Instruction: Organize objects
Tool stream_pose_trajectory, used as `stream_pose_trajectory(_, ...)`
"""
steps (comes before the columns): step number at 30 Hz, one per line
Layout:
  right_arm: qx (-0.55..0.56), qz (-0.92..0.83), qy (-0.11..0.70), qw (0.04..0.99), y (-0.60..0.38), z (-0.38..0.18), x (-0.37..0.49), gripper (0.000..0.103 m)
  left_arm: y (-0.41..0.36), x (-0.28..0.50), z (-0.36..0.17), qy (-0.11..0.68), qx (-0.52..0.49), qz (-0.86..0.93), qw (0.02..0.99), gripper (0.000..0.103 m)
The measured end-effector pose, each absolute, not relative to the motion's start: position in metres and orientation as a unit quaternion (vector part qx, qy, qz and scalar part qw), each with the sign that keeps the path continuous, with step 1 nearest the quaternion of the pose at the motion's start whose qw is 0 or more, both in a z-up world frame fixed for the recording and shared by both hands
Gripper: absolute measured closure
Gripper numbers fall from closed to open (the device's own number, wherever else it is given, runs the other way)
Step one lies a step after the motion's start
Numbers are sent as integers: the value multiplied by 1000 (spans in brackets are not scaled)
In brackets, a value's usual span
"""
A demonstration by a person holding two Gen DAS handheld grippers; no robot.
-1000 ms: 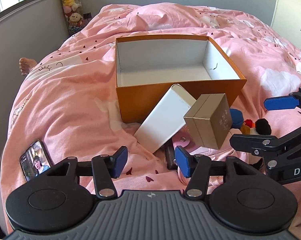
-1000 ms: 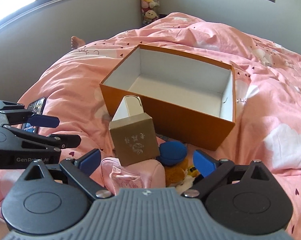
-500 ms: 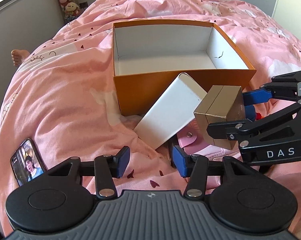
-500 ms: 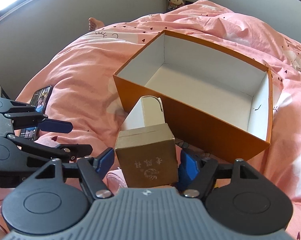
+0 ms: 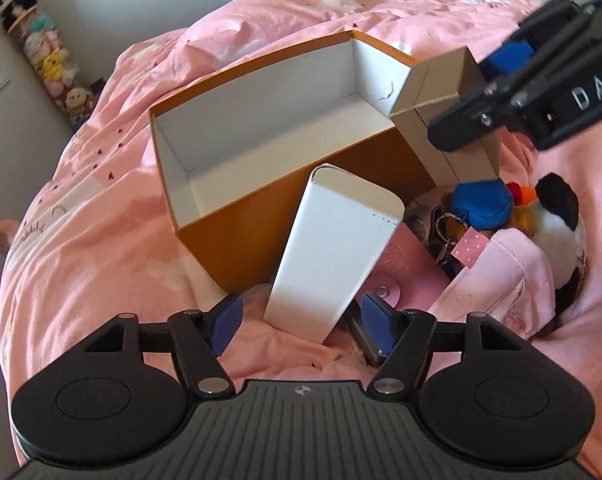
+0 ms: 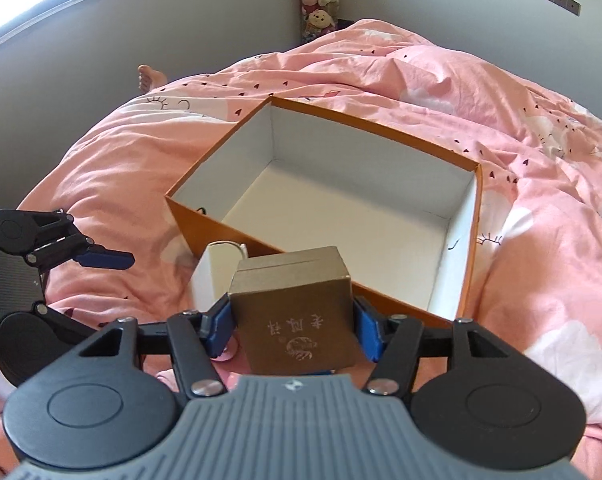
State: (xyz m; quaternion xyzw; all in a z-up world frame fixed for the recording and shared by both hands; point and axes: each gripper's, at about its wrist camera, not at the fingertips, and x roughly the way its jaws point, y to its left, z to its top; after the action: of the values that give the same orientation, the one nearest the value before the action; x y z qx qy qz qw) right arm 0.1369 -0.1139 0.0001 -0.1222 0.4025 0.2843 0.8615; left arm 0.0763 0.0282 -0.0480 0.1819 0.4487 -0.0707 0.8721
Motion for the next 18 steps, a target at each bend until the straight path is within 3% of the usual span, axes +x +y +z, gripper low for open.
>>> stream_pose_trajectory(10,-106,254,416,867,-135,-4,164,40,12,100,-93,426,325,-168,828,16)
stream_pose_trajectory(16,-99,260,426,861,-134,-9,173,40,21,116,-101,445,297,-182,825,18)
stream_pose_trajectory(18,-96,262,431,858,-133,-13,177,40,23,119,-103,452,279,-182,827,26)
